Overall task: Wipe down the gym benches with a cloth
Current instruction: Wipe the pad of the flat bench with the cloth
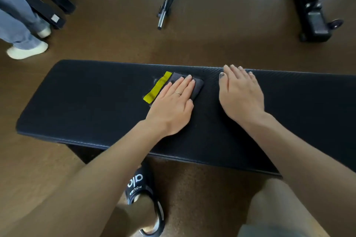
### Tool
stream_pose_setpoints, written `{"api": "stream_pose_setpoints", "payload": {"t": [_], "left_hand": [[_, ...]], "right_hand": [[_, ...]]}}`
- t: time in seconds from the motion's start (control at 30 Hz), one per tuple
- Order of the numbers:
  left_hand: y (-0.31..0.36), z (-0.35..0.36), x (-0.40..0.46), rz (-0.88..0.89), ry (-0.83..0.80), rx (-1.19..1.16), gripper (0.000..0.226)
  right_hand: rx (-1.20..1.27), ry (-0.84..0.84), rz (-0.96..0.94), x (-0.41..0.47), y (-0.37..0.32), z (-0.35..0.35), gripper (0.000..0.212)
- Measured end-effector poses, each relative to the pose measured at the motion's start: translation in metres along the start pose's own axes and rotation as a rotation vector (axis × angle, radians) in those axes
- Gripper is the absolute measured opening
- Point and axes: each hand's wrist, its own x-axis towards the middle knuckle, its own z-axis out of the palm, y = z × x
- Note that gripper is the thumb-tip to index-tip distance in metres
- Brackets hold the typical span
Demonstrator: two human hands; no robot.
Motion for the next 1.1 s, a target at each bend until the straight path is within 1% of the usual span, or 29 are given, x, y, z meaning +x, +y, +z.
{"api": "stream_pose_setpoints", "payload": {"t": [0.1,0.2,0.3,0.4,0.47,0.6,0.7,0.77,0.87,1.03,1.1], "left_hand": [[-0.003,-0.006,0.040,-0.012,-0.008,-0.010,0.058],[0.004,-0.010,0.064,-0.063,-0.013,-0.016,0.058],[0.017,-0.005,0.041,-0.063,-0.019,-0.022,0.061],[0.025,0.005,-0.007,0.044,-0.019,0.011,0.062],[0.022,0.006,-0.016,0.087,-0.019,0.028,0.061],[0.013,-0.001,0.035,0.113,0.000,0.019,0.059],[0.012,-0.007,0.081,0.072,0.020,-0.018,0.054],[0.016,-0.008,0.091,0.050,0.039,-0.021,0.049],[0.022,-0.006,0.063,0.046,0.054,-0.028,0.054],[0.025,0.003,-0.037,0.072,-0.009,0.010,0.065],[0.022,0.005,-0.046,0.073,-0.025,0.023,0.066]], "right_hand": [[-0.073,-0.008,-0.013,-0.003,0.015,0.003,0.058],[-0.070,0.009,0.003,-0.001,0.013,0.005,0.057],[-0.070,0.022,-0.010,-0.002,0.014,0.005,0.056],[-0.072,0.037,-0.011,-0.005,0.012,0.005,0.056],[-0.071,0.053,-0.009,-0.004,0.010,0.005,0.056],[-0.061,0.058,-0.025,0.000,0.010,0.008,0.054],[-0.050,0.070,-0.017,0.002,0.011,0.009,0.053],[-0.044,0.081,-0.012,0.001,0.013,0.009,0.053],[-0.033,0.094,-0.024,-0.001,0.014,0.008,0.052],[-0.025,0.082,-0.020,-0.004,0.014,0.007,0.053],[-0.034,0.081,-0.024,-0.005,0.012,0.007,0.054]]}}
